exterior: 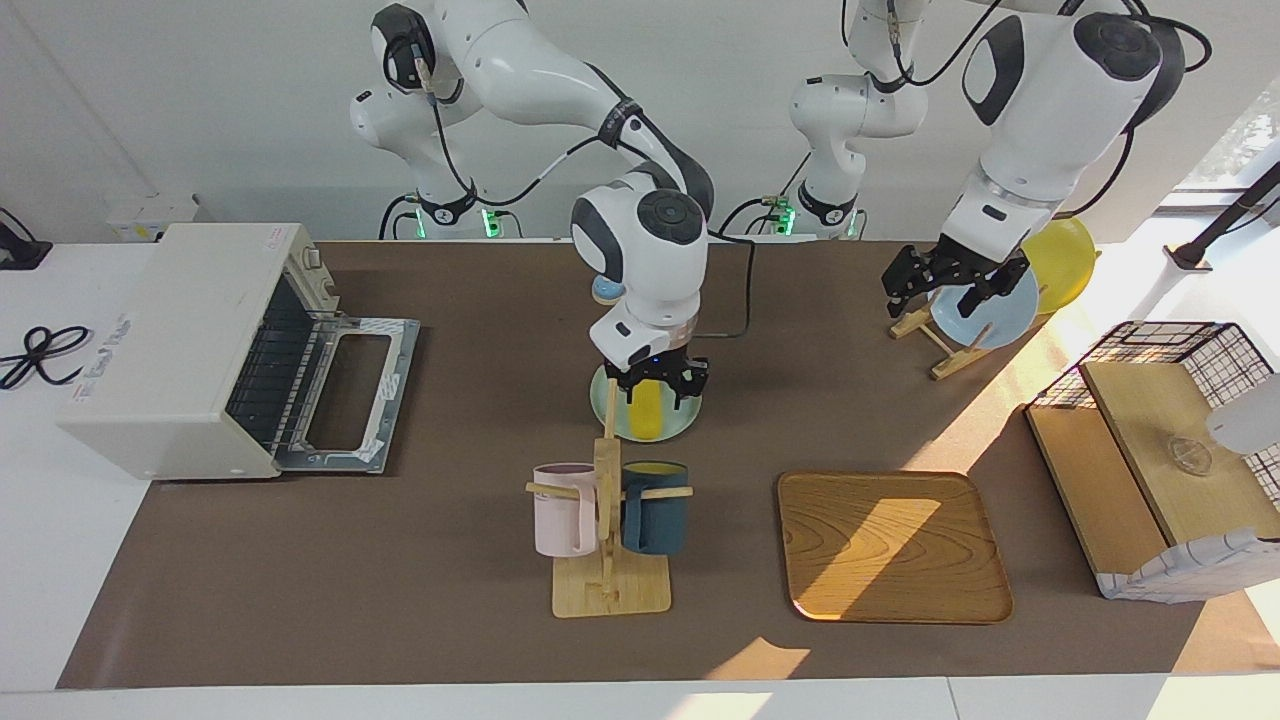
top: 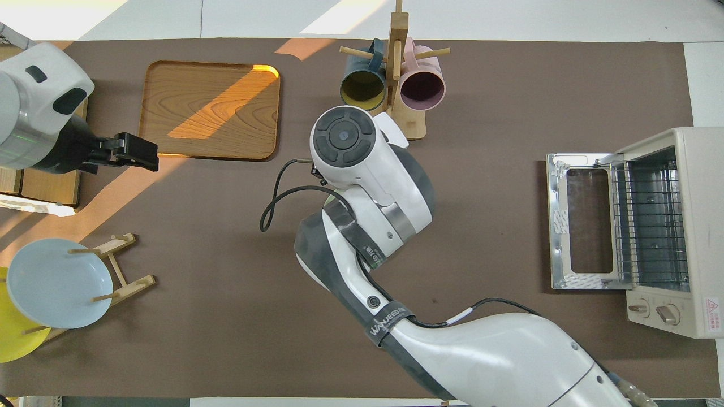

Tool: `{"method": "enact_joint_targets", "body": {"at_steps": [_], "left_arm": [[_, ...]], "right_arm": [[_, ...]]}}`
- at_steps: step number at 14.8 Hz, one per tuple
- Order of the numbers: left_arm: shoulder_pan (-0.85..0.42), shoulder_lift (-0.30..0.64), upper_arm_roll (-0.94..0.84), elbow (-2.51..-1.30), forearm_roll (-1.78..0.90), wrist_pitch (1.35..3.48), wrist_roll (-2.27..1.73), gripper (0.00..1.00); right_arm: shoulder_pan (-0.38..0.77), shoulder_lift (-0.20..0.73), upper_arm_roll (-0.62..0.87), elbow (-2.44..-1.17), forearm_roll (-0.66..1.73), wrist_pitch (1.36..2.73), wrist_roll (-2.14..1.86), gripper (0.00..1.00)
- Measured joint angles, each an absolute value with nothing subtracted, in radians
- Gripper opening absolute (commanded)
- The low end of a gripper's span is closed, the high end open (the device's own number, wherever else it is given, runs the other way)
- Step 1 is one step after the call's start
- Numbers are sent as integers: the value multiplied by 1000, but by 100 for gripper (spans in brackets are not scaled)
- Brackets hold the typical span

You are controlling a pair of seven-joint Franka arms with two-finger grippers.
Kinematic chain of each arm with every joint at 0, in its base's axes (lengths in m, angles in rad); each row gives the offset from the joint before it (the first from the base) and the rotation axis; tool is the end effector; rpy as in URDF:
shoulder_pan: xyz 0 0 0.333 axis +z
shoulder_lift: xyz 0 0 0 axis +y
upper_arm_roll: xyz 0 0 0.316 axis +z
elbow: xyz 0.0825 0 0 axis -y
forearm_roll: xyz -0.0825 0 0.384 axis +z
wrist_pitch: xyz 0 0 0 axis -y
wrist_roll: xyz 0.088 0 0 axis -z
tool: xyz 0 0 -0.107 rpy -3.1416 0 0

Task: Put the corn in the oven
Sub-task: 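Grasp the yellow corn on the green plate with the right gripper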

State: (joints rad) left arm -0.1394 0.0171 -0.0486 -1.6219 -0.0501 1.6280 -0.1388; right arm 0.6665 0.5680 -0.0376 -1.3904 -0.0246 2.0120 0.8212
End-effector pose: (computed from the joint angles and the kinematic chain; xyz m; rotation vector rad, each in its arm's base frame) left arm 0.5526 -0.1101 0.5959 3.0923 -0.0712 -0.0295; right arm 0.5798 0.4265 0.3844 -3.1237 0.2755 -0.1076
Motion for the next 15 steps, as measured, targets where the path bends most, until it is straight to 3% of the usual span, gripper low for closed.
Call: {"method": "enact_joint_targets", "body": {"at_steps": [6, 10, 13, 15], "left_arm": [[-139, -27, -55, -1649, -50, 1533, -116, 100], [-172, -24, -17, -1658, -50, 1577, -72, 100], [-204, -16, 25, -1660, -50, 1586, -48, 100], [-204, -13, 29, -1662, -50, 1586, -35, 100]], "right_arm": [[717, 582, -26, -1539, -22, 2274, 859, 69], [718, 551, 8, -1657, -22, 2357, 859, 36], [718, 530, 18, -1685, -22, 2359, 859, 1], [718, 523, 18, -1694, -20, 2363, 872, 0]]}}
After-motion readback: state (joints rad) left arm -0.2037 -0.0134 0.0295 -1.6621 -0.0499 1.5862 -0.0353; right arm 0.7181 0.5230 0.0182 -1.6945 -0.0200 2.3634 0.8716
